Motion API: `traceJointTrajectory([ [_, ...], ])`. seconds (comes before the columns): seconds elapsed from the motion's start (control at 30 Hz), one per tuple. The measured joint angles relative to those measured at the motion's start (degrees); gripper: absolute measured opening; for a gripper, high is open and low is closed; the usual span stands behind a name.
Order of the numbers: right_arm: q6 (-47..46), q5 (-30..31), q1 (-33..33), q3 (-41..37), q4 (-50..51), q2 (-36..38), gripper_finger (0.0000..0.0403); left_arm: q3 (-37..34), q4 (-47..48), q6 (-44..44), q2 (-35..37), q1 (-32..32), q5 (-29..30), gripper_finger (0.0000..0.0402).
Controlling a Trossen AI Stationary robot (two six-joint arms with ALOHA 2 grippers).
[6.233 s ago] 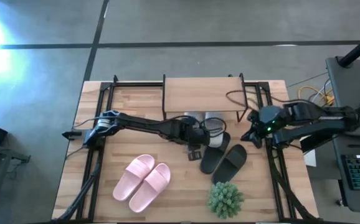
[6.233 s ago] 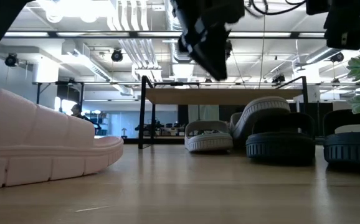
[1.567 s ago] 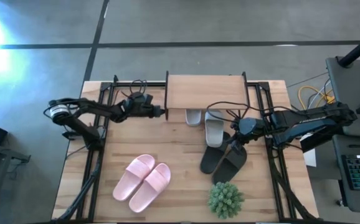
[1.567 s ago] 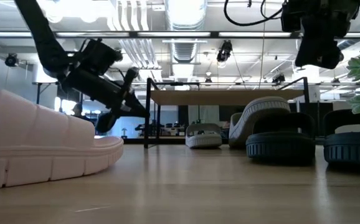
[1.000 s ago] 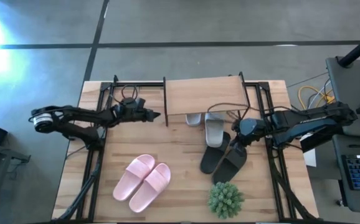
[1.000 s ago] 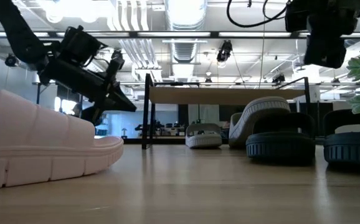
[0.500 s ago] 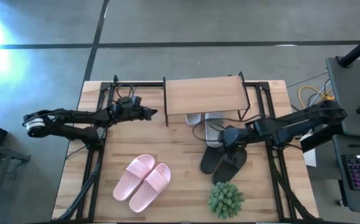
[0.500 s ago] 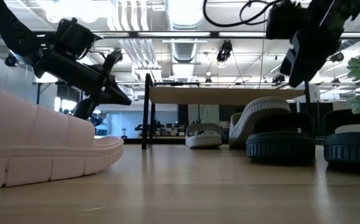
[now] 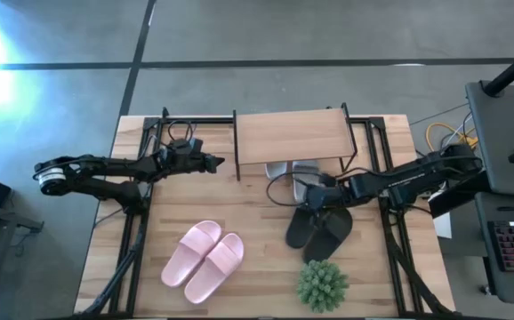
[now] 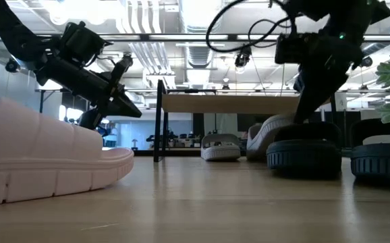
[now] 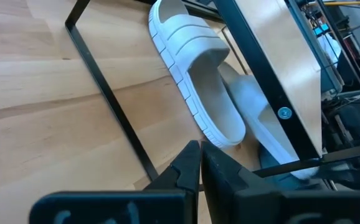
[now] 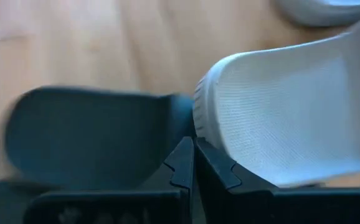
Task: Pick and place slides into the shelf
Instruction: Adjust the shelf and adjust the gray slippers on the table
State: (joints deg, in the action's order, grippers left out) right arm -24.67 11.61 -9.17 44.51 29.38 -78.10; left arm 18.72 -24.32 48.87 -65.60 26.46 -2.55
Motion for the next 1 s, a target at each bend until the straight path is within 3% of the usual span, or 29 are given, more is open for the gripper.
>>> traceJointTrajectory([
  [0.27,-2.48,13.36,3.1,0.03,0.88,1.0,0.0008,0.0,-0.02,-0.09,0.0,0.0,0.04,0.0],
  [0.47,2.11,17.49,7.77,0.03,0.84,0.74,0.0008,0.0,-0.07,-0.05,0.01,0.04,0.04,0.0],
  [0.53,2.24,14.29,9.06,0.05,0.88,1.1,0.0009,0.0,-0.07,0.16,0.02,0.04,-0.08,0.0],
  [0.67,3.69,-7.88,9.75,0.05,1.43,3.88,0.0009,0.0,-0.08,0.28,0.01,-0.21,-1.42,0.0],
  [0.73,2.92,-15.88,9.6,-0.37,1.56,4.0,0.0009,0.0,-0.09,0.28,0.0,-0.31,-1.49,0.0],
  [0.8,1.68,-17.52,9.65,-1.27,1.73,3.7,0.0009,0.0,-0.09,0.28,0.02,-0.31,-1.51,0.0],
  [1.0,1.1,-14.72,10.63,-2.67,-1.95,-0.19,0.0009,0.02,-0.08,0.26,0.0,-0.31,-1.39,0.0],
])
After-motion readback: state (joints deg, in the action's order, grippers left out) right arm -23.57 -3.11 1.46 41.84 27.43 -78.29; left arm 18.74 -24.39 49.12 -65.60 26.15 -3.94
